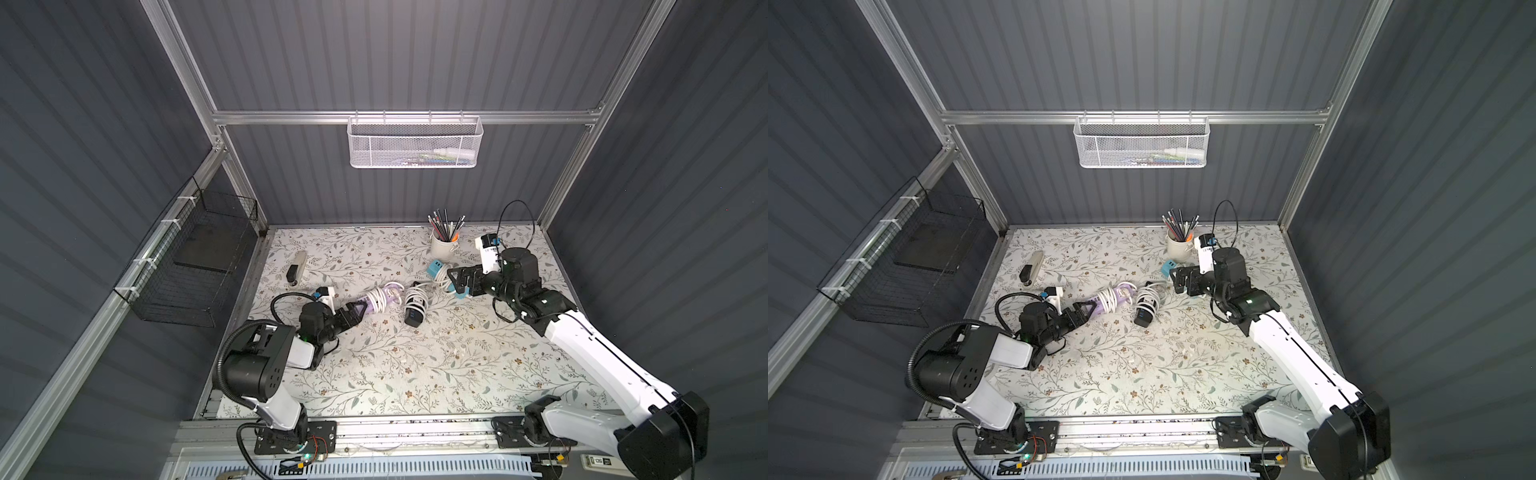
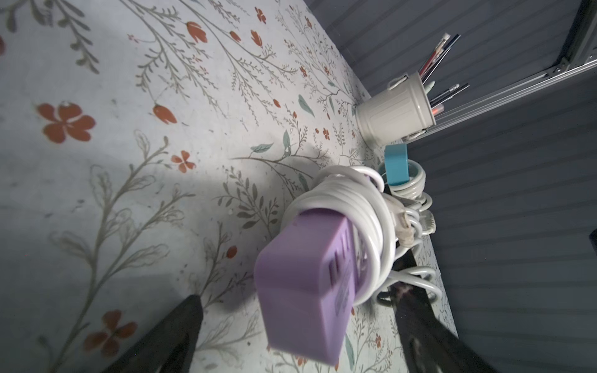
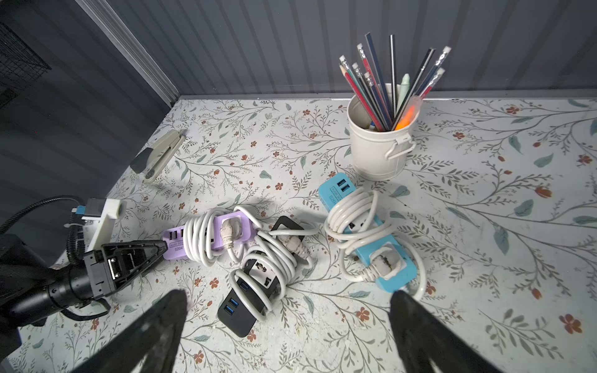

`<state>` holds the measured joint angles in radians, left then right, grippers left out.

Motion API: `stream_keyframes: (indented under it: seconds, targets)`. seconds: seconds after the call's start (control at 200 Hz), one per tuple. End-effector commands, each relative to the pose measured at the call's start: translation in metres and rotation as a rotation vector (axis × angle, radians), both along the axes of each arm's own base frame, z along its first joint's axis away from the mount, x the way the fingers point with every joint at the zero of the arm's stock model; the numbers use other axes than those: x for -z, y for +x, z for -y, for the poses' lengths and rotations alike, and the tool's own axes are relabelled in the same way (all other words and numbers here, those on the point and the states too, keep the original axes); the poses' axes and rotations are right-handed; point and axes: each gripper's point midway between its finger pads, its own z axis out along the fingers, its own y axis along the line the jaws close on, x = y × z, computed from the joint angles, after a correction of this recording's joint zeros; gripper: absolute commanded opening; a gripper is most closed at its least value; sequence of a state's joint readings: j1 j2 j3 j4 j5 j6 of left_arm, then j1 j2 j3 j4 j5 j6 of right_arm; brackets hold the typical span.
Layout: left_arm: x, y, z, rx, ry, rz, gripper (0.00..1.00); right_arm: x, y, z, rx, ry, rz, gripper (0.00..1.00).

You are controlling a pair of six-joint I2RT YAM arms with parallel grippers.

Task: Unwrap the cord wrapped around the power strip
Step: Pick up the power strip from the center of the board.

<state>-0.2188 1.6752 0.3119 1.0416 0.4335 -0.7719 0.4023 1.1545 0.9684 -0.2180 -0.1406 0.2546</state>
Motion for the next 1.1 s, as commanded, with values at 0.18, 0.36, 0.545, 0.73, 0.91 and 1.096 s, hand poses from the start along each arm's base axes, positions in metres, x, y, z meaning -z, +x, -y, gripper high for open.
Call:
stream_keyframes:
  seconds: [0.18, 0.36, 0.545, 0.73, 0.91, 1.096]
  targets:
    - [-0.007, 0.006, 0.005, 0.028, -0.03, 0.069, 0.78, -0.004, -0.003, -0.004, -0.015, 0.013, 0.005, 0.99]
    - [0.0, 0.009, 0.006, 0.035, -0.019, 0.066, 0.78, 0.0, 0.0, -0.007, -0.025, 0.02, -0.006, 0.99]
    - [0.006, 0.013, 0.008, 0.043, -0.036, 0.068, 0.73, 0.002, 0.002, -0.01, -0.03, 0.025, -0.012, 0.99]
    - [0.006, 0.016, 0.012, 0.051, -0.06, 0.082, 0.63, 0.003, 0.002, -0.01, -0.03, 0.023, -0.014, 0.99]
    - [0.003, 0.015, 0.014, 0.068, -0.073, 0.089, 0.41, 0.005, 0.003, -0.01, -0.026, 0.022, -0.017, 0.99]
    - [-0.002, 0.014, 0.015, 0.078, -0.065, 0.093, 0.0, 0.007, 0.005, -0.012, -0.033, 0.028, -0.024, 0.99]
